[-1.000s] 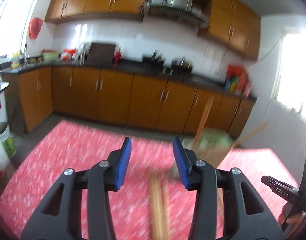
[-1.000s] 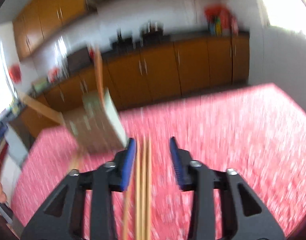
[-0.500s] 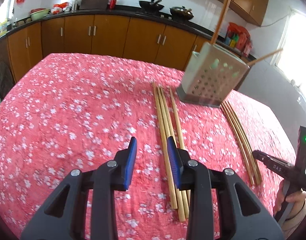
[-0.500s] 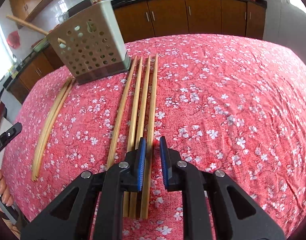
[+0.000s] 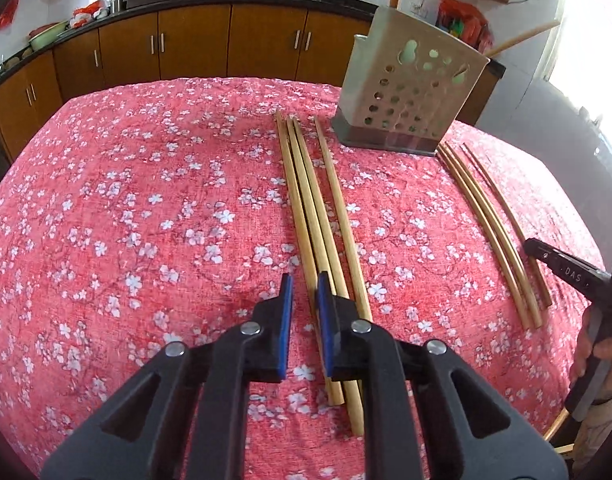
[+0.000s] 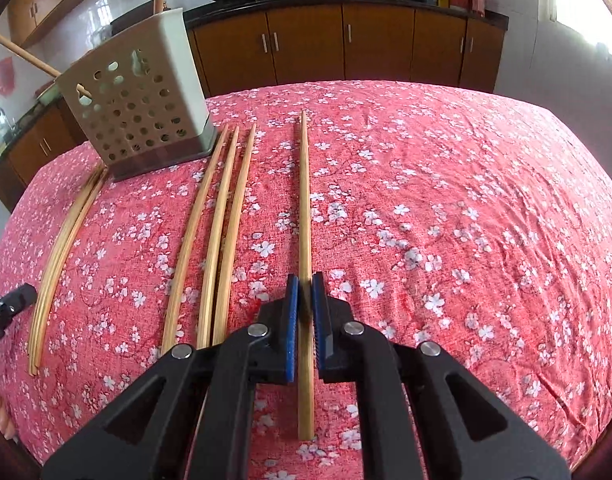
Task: Organize utensils
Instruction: 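Return to the chopstick rows and grasp one chopstick with the right tool, then grasp another wooden chopstick with the left tool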
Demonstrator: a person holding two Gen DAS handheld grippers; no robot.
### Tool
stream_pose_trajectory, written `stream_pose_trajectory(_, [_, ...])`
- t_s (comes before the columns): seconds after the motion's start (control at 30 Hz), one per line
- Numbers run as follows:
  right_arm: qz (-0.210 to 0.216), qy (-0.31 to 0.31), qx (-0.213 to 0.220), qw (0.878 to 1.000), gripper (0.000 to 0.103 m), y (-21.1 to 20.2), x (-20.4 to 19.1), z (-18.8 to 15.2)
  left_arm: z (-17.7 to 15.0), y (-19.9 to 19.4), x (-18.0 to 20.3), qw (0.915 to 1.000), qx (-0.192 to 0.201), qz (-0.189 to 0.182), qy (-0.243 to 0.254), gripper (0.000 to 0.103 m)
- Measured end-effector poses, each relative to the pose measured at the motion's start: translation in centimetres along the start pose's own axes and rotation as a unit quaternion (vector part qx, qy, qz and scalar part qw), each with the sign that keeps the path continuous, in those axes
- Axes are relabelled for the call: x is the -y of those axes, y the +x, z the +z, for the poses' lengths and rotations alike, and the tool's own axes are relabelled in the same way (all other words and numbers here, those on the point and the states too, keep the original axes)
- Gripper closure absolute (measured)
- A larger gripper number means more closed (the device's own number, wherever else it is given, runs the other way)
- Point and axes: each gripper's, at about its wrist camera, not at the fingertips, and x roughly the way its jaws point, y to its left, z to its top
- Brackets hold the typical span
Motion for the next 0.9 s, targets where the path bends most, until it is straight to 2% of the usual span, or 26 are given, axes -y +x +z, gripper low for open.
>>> stream_pose_trajectory(0.2, [-0.005, -0.011, -0.001, 1.000, 0.095, 0.1, -0.4, 0.1, 0.1, 0.5, 0.0, 0.9995, -0.008, 0.029, 0.009, 0.089])
stream_pose_trajectory(0.47, [0.000, -0.014, 0.001, 1.000, 0.095, 0.0, -0.5, -0.1, 0.1, -0.4, -0.6, 0.9997, 0.011, 0.004, -0.022, 0.089])
stream_pose_trajectory(0.63, [0.000, -0.015, 0.002, 1.000, 0.095, 0.0, -0.4, -0.1, -0.1, -0.3, 0.3, 0.9999, -0.002, -0.004, 0.009, 0.089])
stream_pose_trajectory(0.73, [-0.001, -0.015, 0.001, 1.000, 0.095, 0.0, -0.4, -0.1, -0.2, -0.3, 0.7, 0.9996, 0.000, 0.011, 0.026, 0.089])
stream_pose_trajectory(0.9, [-0.001, -0.017, 0.000, 1.000, 0.095, 0.0, -0.6, -0.1, 0.1, 0.3, 0.2, 0.9992, -0.010, 0.032, 0.022, 0.090])
